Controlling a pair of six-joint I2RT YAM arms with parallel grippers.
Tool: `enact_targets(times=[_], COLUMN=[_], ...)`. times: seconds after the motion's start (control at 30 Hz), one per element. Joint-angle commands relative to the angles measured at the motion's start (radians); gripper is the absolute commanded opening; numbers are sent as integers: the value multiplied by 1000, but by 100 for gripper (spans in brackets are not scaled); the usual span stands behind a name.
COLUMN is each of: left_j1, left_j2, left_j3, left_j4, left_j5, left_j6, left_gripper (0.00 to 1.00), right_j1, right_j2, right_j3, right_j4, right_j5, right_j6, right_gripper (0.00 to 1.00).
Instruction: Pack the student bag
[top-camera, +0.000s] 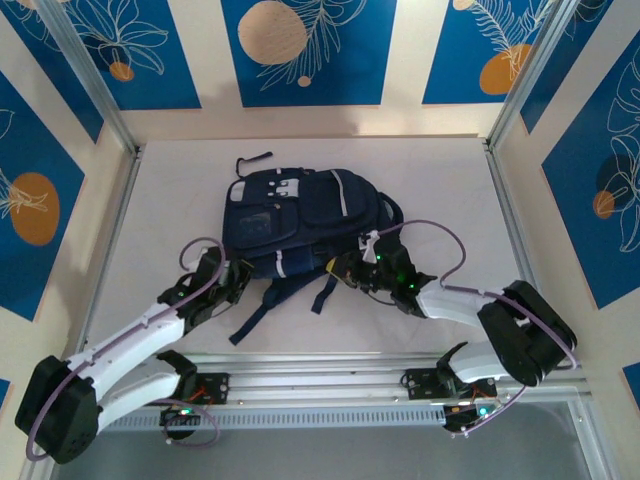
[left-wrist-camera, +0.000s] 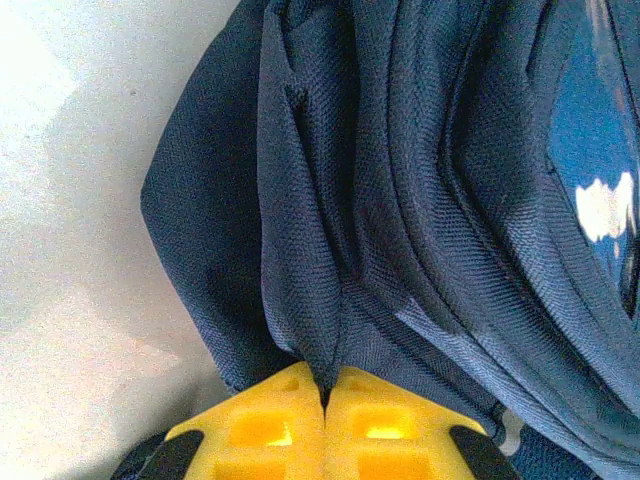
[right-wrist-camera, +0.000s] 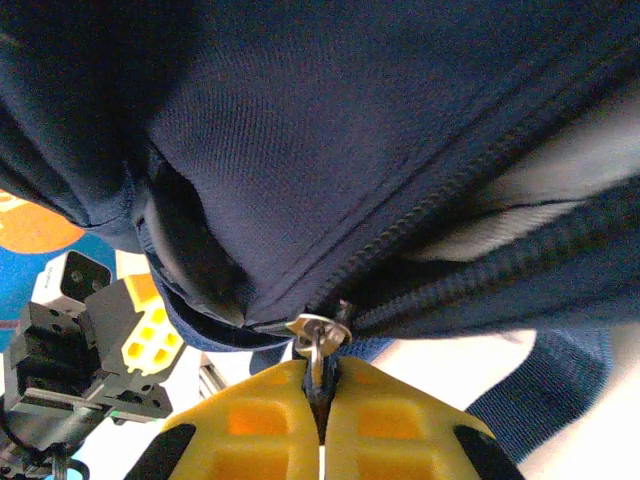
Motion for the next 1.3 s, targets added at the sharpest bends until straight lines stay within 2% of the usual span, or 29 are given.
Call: enact_targets(times=[0.0, 0.17, 0.3, 0.43, 0.47, 0.63, 0.77, 1.0, 1.13, 1.27], left_j1=[46, 52, 53, 52, 52, 52, 52, 52, 52, 54], left_j2=[-17, -14, 20, 43, 44, 36, 39, 47, 39, 21], left_j3=[29, 39, 58, 75, 79, 88, 92, 98, 101, 103], left_j4=[-102, -95, -78, -64, -65, -73, -73, -76, -88, -109], left_j5=[-118, -108, -77, -51, -49, -49, -46, -41, -50, -71], left_j6=[45, 70, 91, 110, 116, 134, 141, 148, 155, 172], left_gripper=[0, 0, 0, 0, 0, 0, 0, 0, 0, 0], right_j1=[-62, -105, -105, -111, -112, -127, -129, -131, -137, -147], right_j2=[-61, -80, -20, 28, 34, 49, 59, 82, 74, 37], right_j3=[-38, -61, -24, 14, 20, 44, 64, 67, 49, 36], right_j4=[-52, -74, -64, -83, -87, -109, -123, -122, -120, -141], right_j5=[34, 0, -104, -147, -149, -160, -167, -169, -139, -121], right_j6=[-18, -46, -99, -138, -143, -153, -163, -181, -188, -215], right_gripper=[0, 0, 0, 0, 3, 32, 39, 36, 19, 10])
